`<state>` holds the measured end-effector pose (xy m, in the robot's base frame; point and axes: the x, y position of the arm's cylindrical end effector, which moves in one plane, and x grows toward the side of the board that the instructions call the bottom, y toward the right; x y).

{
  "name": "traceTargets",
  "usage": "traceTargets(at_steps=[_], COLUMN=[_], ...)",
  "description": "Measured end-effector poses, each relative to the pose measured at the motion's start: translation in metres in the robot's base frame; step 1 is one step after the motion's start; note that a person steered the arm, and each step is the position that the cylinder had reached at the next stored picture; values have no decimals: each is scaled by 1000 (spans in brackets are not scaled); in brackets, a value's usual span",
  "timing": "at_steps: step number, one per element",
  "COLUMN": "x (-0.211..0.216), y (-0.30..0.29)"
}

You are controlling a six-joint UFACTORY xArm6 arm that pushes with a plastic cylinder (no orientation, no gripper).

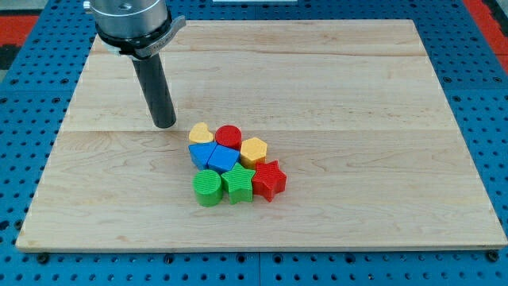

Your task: Nudge the group of blocks up a bit

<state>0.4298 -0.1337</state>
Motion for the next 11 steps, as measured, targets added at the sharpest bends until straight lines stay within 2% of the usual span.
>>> traceTargets(at_steps=[11], x=[-2], y=[11])
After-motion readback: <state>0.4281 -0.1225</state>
